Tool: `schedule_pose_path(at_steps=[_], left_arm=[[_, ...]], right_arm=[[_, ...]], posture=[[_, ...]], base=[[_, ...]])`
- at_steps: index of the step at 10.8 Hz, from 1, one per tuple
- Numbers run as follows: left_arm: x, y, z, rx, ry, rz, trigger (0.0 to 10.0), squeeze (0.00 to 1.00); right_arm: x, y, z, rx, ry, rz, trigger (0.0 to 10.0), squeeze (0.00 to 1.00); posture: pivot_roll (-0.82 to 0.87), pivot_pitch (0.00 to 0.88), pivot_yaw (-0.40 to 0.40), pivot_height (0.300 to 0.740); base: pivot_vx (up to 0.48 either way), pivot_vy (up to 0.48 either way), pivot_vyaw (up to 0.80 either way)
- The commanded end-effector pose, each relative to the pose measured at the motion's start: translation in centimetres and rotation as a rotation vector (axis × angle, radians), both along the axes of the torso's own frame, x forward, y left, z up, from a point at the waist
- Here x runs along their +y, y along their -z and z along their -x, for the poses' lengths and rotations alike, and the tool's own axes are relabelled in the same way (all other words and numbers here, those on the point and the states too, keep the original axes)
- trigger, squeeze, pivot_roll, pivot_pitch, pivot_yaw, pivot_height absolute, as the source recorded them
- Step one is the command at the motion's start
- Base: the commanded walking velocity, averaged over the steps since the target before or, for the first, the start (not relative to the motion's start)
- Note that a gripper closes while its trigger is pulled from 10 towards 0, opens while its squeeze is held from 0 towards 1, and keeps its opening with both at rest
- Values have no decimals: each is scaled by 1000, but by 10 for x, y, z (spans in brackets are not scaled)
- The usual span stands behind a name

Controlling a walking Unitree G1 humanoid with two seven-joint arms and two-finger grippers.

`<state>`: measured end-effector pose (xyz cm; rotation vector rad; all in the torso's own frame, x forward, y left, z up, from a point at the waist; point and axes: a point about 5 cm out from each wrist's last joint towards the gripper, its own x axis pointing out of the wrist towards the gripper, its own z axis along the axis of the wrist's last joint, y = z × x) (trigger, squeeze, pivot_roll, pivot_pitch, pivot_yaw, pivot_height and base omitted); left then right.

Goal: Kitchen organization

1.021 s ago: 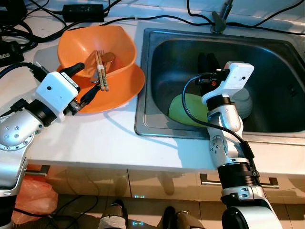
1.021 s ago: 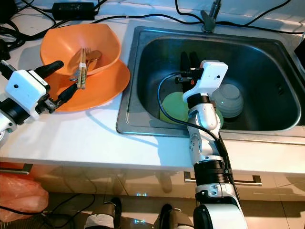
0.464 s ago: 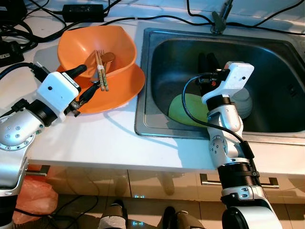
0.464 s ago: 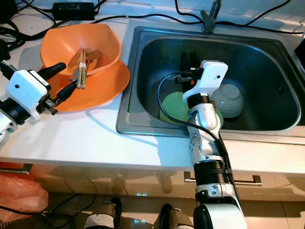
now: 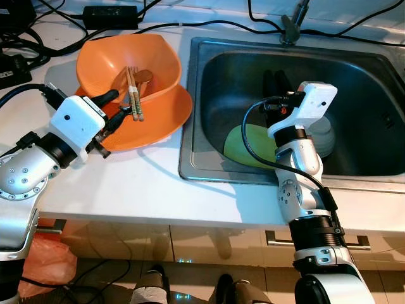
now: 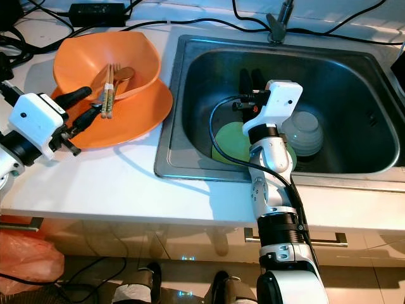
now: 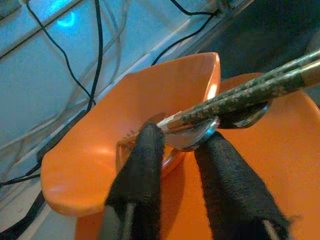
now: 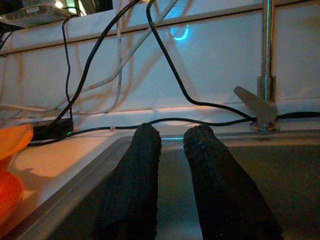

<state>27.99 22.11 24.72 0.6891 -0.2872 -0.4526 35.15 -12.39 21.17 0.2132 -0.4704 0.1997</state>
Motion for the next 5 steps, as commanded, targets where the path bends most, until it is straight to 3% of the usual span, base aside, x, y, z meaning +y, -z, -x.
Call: schedule_pose_path(at_steps=[1,5], left_arm=[[-1,0,-1,-3,9,-6,78,0],[0,-8,0,-31,6,18,0,0]], right_arm=[[-4,18,2,62,16,-19,10000,0],[-4,18,2,62,16,-18,10000,0]], posture=[[210,221,-32,740],[210,221,-33,740]], base=[[0,0,0],[0,0,0]])
